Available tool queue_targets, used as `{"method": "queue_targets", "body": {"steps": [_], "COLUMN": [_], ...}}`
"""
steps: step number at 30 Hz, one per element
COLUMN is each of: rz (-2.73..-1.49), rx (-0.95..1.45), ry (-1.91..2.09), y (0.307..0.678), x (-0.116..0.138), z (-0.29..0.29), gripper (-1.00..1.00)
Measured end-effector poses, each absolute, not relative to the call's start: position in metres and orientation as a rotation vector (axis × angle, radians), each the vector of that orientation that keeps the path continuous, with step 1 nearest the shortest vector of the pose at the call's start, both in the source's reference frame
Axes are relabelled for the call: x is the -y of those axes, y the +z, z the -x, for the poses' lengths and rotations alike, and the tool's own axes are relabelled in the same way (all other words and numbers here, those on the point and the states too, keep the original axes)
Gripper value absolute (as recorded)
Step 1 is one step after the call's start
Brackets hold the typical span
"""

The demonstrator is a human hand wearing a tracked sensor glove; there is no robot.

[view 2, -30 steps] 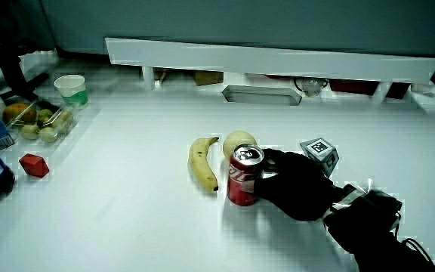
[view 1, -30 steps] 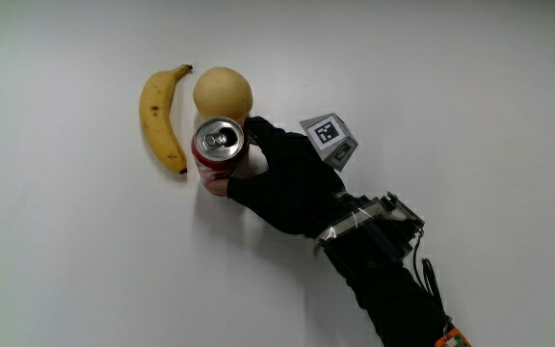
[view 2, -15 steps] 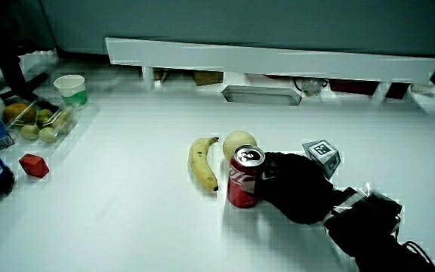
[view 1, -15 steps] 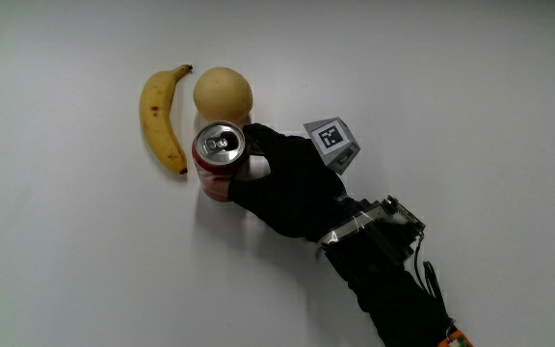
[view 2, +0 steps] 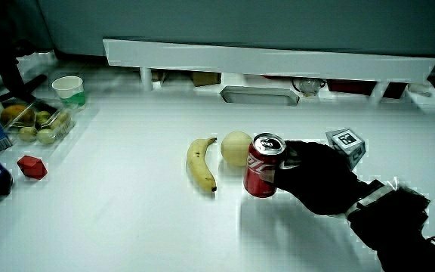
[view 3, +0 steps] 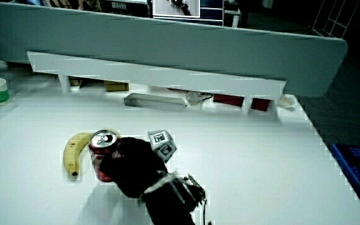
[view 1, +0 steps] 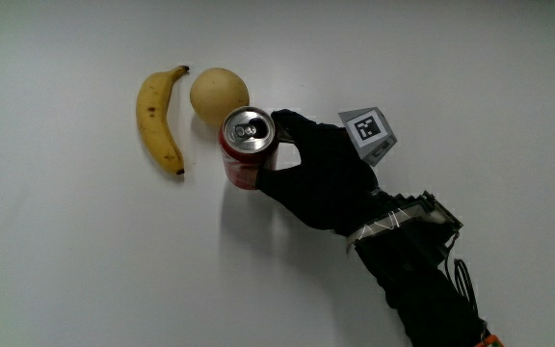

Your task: Pick cola

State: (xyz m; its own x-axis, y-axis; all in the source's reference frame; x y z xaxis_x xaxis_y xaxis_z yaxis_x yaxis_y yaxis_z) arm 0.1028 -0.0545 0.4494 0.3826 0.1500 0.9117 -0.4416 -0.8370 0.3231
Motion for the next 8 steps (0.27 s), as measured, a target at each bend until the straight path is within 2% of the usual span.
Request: {"method": "queue_targets", "body": {"steps": [8], "rz": [-2.163], "rx": [0.2], "ry": [1.485], "y": [0.44], "x": [0.055], "z": [-0.134], "gripper": [1.0]}}
